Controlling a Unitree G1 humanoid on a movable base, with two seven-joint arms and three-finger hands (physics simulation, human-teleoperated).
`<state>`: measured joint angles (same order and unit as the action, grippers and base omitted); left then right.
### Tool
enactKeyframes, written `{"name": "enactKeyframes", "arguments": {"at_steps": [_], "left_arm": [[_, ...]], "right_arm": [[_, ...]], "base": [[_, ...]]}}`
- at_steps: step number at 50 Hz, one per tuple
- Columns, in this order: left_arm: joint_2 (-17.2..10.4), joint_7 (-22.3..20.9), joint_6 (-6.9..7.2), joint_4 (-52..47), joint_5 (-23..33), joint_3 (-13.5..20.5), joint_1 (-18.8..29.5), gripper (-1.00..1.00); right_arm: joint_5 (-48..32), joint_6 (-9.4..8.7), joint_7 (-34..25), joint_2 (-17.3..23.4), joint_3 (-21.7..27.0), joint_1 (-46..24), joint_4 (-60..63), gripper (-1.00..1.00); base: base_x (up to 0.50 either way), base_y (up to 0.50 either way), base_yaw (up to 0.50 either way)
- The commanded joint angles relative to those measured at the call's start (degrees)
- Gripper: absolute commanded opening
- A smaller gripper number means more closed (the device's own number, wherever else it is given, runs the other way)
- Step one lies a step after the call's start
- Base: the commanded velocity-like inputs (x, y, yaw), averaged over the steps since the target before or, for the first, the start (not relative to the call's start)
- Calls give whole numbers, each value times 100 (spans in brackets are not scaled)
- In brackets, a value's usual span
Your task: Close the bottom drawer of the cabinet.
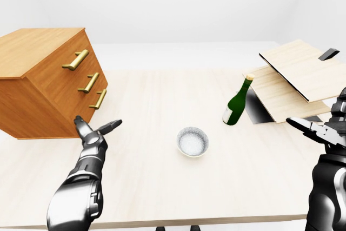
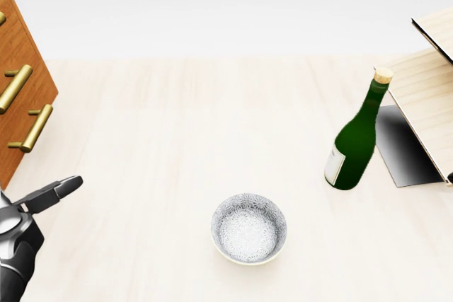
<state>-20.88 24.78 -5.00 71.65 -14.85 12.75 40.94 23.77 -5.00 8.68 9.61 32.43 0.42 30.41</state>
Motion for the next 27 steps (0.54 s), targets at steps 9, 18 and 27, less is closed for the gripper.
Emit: {"name": "enactKeyframes", "arguments": {"at_steps": [9, 18, 27], "left_arm": [[-478, 522, 0, 37, 87, 369, -95, 100], [-619, 522, 0, 88, -264, 527, -73, 100], [-628, 522, 0, 21, -348, 469, -74, 100]], "right_arm": [[-4, 0, 5, -3, -5, 3, 3, 100], [1, 0, 18, 0, -4, -5, 44, 100], [5, 0, 20, 14, -1, -20, 19, 100]], "base": [[0, 0, 0], [0, 0, 0], [0, 0, 0]]}}
